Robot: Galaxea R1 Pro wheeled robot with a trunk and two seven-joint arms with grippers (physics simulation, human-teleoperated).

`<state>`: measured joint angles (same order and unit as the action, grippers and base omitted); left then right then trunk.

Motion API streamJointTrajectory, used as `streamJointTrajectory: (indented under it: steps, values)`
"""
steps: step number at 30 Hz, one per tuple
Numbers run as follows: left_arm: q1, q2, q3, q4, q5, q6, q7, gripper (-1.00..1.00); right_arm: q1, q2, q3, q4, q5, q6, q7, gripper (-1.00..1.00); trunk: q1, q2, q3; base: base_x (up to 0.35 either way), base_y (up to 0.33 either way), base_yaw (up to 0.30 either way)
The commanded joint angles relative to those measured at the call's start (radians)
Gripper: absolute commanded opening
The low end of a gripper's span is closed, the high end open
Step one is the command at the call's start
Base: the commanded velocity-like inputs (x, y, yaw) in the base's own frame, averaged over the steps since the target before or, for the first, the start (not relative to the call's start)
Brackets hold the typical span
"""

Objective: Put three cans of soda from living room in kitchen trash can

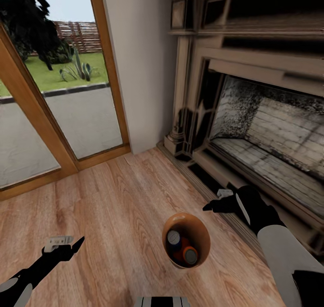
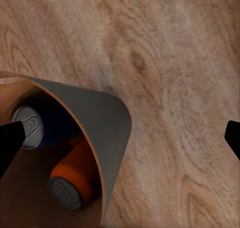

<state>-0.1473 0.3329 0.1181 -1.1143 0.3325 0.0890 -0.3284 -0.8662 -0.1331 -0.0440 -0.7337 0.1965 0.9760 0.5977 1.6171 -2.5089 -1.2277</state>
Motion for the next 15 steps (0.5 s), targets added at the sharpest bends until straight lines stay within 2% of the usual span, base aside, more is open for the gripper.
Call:
streamJointTrajectory:
  steps: [1, 9, 15]
  values:
    - [0.000, 0.000, 0.000, 0.003, 0.000, 0.000, 0.000, 1.00, 0.004, 0.000, 0.000, -0.005, 0.000, 0.000, 0.000, 1.00, 0.000, 0.000, 0.004, 0.000, 0.000, 0.000]
    - [0.000, 0.000, -0.001, 0.012, 0.000, 0.000, 0.000, 1.00, 0.067, 0.003, 0.014, -0.071, 0.001, -0.002, -0.001, 1.00, -0.004, 0.002, 0.035, 0.000, 0.000, 0.000]
    - [0.000, 0.000, -0.001, 0.017, 0.000, 0.000, 0.000, 1.00, 0.094, 0.001, 0.019, -0.080, 0.001, -0.005, 0.000, 1.00, -0.007, 0.004, 0.058, 0.000, 0.000, 0.000]
